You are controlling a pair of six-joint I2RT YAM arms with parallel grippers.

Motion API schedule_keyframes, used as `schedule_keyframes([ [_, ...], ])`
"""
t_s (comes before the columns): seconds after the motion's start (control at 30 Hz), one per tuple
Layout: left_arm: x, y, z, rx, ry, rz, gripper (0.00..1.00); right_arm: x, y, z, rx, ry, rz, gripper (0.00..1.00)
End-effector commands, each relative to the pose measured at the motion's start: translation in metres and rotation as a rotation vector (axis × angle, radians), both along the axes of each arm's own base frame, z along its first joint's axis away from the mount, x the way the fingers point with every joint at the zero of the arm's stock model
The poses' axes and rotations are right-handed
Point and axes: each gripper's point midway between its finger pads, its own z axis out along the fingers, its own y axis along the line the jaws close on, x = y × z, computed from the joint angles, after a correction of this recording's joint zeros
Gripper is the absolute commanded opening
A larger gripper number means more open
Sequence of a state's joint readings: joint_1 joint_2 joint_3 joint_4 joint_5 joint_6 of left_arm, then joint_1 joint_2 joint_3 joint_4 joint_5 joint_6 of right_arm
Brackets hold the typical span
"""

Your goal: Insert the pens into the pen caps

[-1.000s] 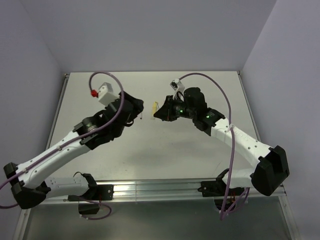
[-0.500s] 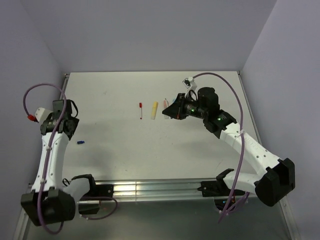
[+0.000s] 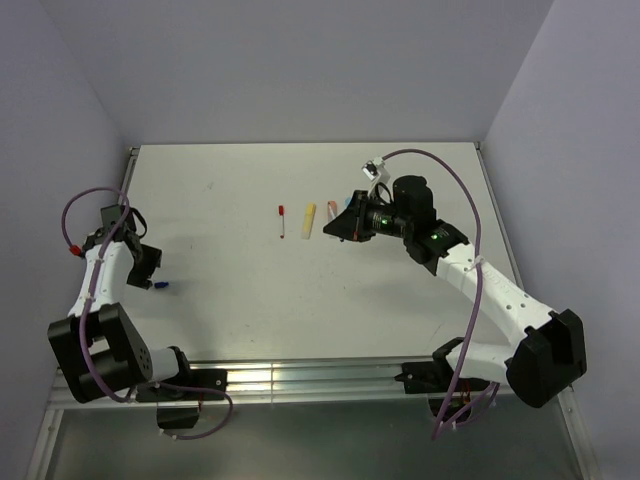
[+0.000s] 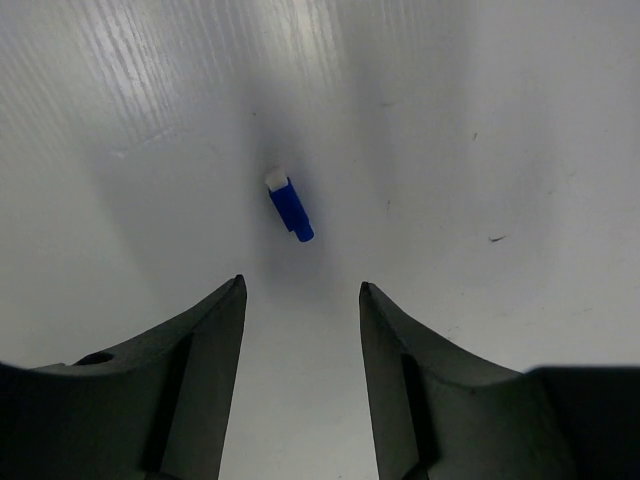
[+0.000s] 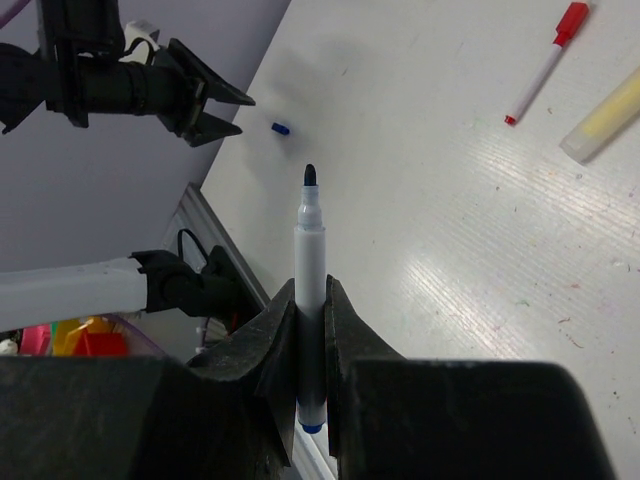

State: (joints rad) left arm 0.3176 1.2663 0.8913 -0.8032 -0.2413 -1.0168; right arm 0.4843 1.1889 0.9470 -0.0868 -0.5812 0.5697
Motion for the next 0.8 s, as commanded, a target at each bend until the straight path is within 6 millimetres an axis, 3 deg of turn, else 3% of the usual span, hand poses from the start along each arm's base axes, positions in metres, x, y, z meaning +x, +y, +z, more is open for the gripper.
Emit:
schedule_keyframes([
  [0.0, 0.019, 0.0, -0.006, -0.041, -0.043, 0.041, 0.54, 0.006, 0.003, 0.002, 0.021, -0.018, 0.004, 0.0],
  [0.1, 0.025, -0.001, -0.017, -0.062, -0.037, 0.058, 0.53, 0.007, 0.004, -0.001, 0.022, -0.005, 0.007, 0.0],
  [0.33, 0.018, 0.004, -0.041, -0.056, 0.04, 0.106, 0.49, 0.009, 0.004, -0.004, 0.018, -0.003, 0.003, 0.0],
  [0.77, 0.011, 0.008, -0.052, -0.044, 0.09, 0.143, 0.48, 0.011, 0.007, -0.011, 0.018, 0.018, 0.014, 0.0],
])
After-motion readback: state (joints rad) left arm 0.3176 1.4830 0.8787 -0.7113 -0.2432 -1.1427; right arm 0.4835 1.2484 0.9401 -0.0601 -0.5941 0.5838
